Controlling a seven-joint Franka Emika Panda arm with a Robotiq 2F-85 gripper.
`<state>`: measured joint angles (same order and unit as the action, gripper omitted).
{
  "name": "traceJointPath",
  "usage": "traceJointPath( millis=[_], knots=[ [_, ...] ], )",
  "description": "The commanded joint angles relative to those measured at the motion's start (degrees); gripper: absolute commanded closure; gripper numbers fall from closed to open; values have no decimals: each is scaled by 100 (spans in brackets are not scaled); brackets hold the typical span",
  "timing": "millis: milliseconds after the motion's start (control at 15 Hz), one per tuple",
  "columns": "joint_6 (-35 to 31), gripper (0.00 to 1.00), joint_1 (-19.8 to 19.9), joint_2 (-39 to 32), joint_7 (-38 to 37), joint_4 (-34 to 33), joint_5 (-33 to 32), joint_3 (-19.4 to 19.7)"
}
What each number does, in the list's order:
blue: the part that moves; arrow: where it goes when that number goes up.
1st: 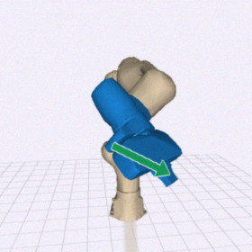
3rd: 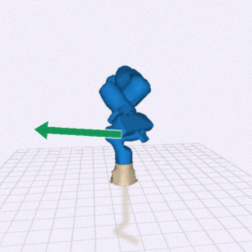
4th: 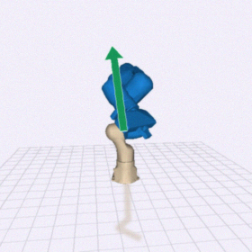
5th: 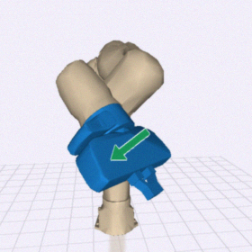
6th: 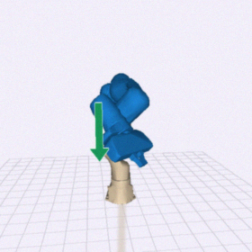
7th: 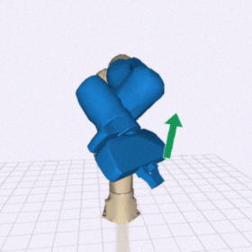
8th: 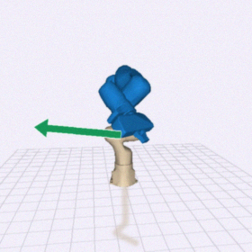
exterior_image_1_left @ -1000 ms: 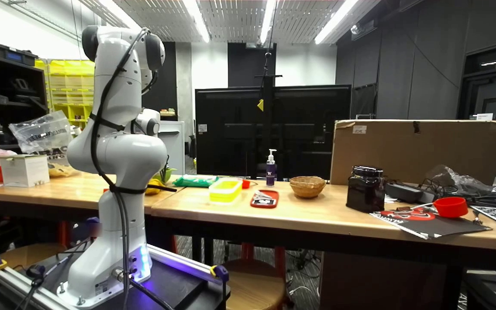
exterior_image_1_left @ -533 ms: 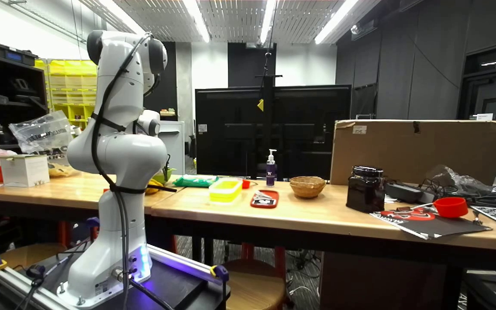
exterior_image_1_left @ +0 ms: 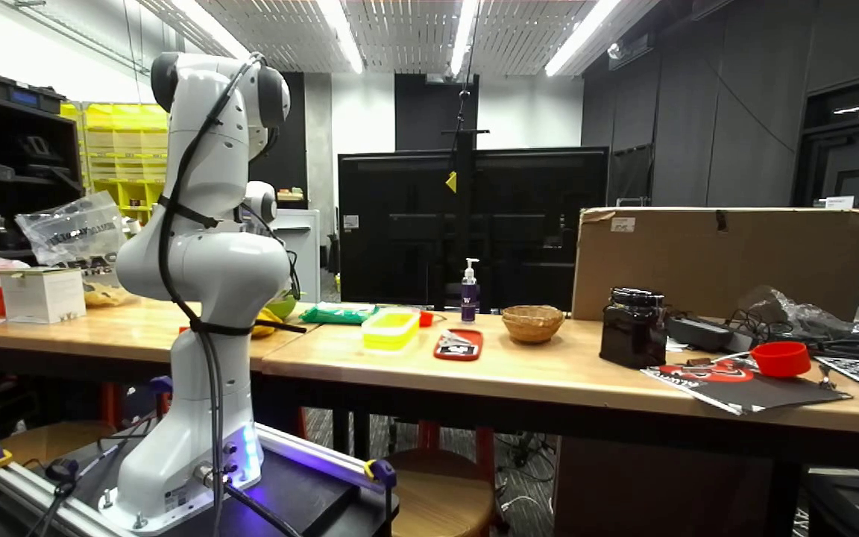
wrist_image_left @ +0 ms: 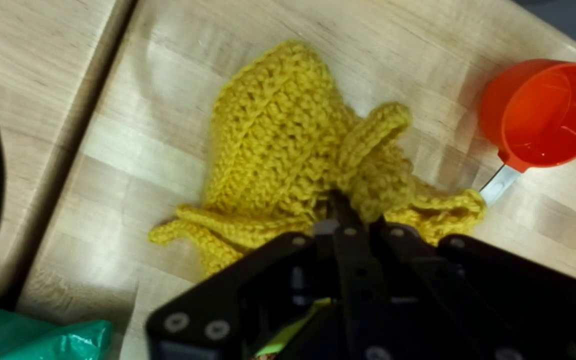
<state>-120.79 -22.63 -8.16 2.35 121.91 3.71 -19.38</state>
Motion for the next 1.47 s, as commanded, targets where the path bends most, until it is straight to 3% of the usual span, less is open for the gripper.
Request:
traceJointPath(
  millis=[0, 533, 1067, 1400],
  knots=[
    [953, 99, 54, 95, -217, -423, -257, 0],
    [3481, 99, 309, 485, -503, -1428, -625, 172],
    [4895, 99, 728, 1111, -645, -1870, -814, 455],
    [5511, 99, 984, 1539, -625, -1723, -1437, 634]
  ],
)
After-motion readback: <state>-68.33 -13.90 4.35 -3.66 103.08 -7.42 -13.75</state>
